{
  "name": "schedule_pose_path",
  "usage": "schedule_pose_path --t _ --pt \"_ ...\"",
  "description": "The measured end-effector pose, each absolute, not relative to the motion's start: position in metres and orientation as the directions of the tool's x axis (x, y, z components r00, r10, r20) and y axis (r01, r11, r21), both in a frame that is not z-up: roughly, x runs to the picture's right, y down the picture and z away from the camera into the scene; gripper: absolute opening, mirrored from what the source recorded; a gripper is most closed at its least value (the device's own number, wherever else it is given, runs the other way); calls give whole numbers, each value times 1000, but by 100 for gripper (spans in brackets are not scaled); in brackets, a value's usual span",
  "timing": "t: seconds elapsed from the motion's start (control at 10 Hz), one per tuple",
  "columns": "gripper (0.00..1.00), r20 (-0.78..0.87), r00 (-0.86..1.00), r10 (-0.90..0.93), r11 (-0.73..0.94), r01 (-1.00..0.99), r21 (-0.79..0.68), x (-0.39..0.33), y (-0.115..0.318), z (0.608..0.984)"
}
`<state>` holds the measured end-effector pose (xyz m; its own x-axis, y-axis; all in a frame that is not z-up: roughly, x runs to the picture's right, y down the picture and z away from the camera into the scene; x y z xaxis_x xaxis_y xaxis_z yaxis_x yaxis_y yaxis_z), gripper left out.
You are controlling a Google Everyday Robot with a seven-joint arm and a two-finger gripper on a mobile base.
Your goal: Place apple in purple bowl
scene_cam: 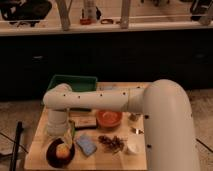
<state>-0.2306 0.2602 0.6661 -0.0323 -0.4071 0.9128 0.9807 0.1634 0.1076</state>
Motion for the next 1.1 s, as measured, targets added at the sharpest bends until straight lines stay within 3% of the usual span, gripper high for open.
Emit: schedule_pose_path --t 1.1 --pt "80 928 -42 -371 115 989 91 -230 250 658"
